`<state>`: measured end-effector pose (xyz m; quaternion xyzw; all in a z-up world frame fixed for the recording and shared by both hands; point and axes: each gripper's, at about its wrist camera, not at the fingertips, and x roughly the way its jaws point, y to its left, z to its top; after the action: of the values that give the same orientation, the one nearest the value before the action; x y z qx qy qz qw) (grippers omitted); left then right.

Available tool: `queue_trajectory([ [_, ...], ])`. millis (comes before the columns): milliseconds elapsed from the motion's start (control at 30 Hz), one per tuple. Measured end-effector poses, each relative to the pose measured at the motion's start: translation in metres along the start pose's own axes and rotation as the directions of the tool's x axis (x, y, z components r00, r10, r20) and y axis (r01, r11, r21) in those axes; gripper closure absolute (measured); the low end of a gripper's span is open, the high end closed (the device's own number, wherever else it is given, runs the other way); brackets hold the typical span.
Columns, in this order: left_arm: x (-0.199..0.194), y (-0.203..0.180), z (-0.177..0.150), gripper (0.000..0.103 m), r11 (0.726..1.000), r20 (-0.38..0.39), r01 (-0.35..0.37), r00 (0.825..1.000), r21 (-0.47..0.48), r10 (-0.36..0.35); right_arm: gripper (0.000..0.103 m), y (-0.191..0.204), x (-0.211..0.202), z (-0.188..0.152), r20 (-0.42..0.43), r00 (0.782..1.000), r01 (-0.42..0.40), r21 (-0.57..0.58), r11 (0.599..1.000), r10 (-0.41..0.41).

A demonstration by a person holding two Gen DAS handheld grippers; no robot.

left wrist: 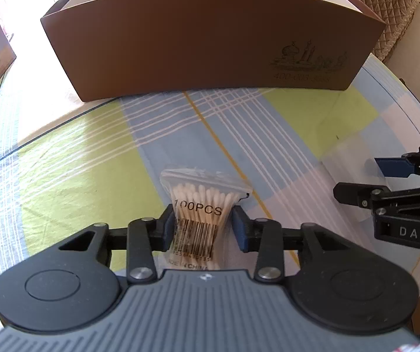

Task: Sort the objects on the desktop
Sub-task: 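Lift and carry the swab bag and clear cup with both grippers into the box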

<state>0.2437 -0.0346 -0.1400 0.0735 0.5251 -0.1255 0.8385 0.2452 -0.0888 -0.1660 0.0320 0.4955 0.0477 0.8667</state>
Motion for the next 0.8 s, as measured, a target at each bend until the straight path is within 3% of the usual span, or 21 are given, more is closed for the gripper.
queue_trajectory([
  [467, -0.013, 0.008, -0.010, 0.080, 0.999, -0.003, 0.043, 0.999, -0.020, -0.043, 0.055, 0.007, -0.016, -0.003, 0.014, 0.999, -0.035, 0.015, 0.999, 0.035],
  [800, -0.041, 0.014, -0.002, 0.080, 0.998, 0.068, 0.055, 0.996, -0.030, -0.053, 0.055, 0.010, -0.033, 0.007, 0.050, 0.998, -0.049, 0.025, 0.999, 0.048],
])
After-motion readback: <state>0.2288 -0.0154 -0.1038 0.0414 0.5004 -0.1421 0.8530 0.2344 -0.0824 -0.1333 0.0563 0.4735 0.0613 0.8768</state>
